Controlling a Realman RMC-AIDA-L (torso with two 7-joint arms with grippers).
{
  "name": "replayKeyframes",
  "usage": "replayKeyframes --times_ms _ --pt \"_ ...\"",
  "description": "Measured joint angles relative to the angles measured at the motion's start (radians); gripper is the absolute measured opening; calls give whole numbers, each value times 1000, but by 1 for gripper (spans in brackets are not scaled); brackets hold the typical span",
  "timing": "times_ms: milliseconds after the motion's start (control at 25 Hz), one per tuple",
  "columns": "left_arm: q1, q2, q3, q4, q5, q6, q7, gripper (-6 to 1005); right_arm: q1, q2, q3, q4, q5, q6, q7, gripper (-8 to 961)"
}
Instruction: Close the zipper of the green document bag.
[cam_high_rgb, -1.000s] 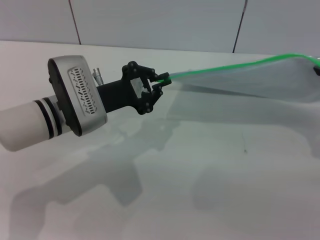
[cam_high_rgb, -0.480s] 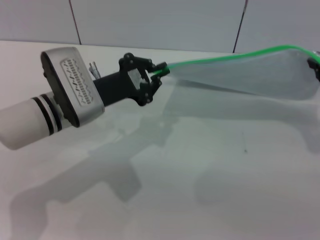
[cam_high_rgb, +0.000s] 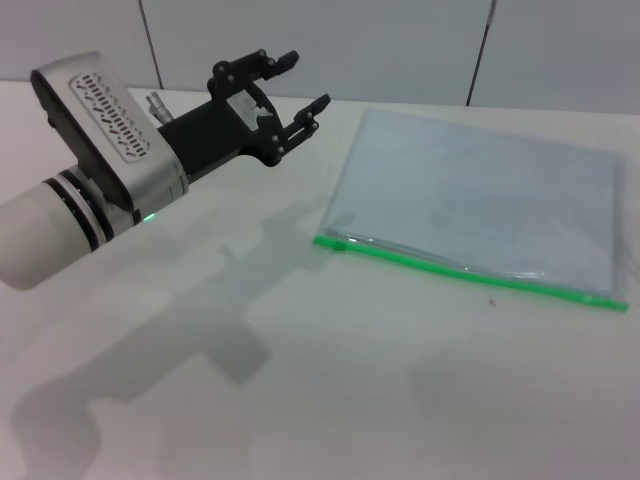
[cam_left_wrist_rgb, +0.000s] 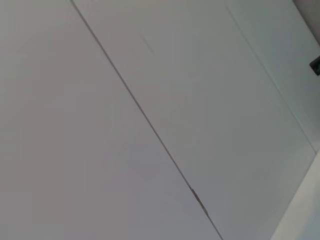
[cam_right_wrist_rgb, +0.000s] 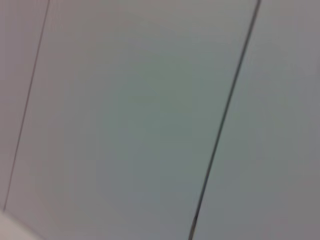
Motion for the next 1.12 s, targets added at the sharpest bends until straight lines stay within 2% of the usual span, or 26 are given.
replayKeyframes --times_ms 200,320,480,600,760,880,1120 --pt "8 -2 -1 5 -63 -47 0 489 -18 2 2 62 178 44 -130 539" --pt "30 -2 6 8 -147 -81 -1 534 -6 2 -13 113 205 47 -161 660" --pt "52 -6 13 23 -190 -101 0 562 21 6 -49 191 243 36 -233 828" --pt "53 -9 15 50 -234 -113 -1 563 44 10 -86 287 348 33 -392 829" --pt "54 -12 41 144 -406 -197 -1 560 79 10 -154 420 542 37 -596 829" --pt "54 -12 51 166 -441 -209 -1 555 112 9 -194 502 656 36 -703 830" --pt "47 -12 64 186 -438 -201 0 553 172 10 -206 617 802 58 -783 827"
